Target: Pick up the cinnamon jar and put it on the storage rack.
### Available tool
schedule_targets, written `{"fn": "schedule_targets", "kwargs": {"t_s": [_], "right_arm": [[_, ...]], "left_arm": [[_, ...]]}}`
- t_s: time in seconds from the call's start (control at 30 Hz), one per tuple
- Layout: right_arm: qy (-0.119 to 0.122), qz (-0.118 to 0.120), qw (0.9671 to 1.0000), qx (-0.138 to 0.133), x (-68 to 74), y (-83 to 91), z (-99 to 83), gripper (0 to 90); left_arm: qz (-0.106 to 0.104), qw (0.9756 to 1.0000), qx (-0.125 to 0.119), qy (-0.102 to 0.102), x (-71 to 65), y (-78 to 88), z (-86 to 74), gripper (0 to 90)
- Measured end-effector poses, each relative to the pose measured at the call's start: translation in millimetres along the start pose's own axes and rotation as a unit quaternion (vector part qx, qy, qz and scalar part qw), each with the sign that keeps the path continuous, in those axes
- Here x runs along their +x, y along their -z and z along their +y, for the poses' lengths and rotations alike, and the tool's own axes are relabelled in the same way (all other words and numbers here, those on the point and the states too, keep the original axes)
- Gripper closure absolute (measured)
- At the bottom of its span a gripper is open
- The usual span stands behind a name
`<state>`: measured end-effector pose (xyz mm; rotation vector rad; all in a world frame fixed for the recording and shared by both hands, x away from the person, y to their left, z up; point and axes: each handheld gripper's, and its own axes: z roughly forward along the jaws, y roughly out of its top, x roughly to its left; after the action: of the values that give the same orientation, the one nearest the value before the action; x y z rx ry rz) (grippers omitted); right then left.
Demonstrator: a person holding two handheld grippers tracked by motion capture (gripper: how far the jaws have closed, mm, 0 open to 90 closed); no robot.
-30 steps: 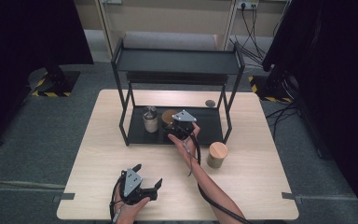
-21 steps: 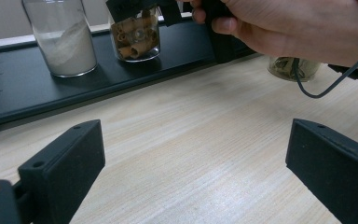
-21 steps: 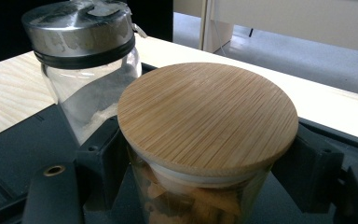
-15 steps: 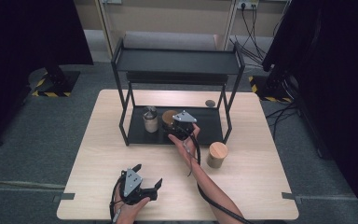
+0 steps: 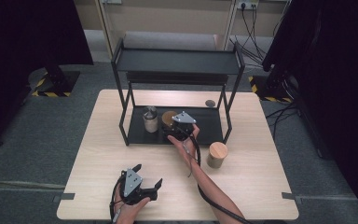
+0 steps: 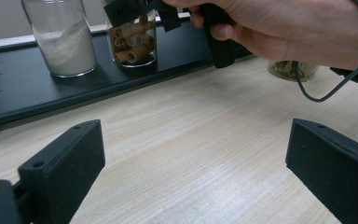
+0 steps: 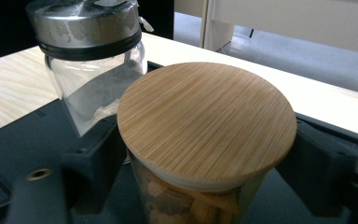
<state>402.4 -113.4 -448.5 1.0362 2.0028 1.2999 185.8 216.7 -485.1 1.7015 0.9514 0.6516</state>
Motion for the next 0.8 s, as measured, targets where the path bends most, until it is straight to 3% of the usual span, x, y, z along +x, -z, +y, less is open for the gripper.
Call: {"fn": "schedule_targets", "kwargs": {"t_s": [0.2, 0.8], "right_arm": [[-0.017, -0.002, 0.9998, 0.002, -1.1, 4.3, -0.4, 7.2], [-0.024, 0.012, 0.9996, -0.01, -4.0, 20.9, -1.7, 4.6]], "left_arm": [[0.0, 1.0, 0.0, 0.0, 0.0, 0.0, -0.1, 4.1], [0.001, 1.0, 0.0, -0.001, -0.3, 0.1, 0.0, 4.1]]}}
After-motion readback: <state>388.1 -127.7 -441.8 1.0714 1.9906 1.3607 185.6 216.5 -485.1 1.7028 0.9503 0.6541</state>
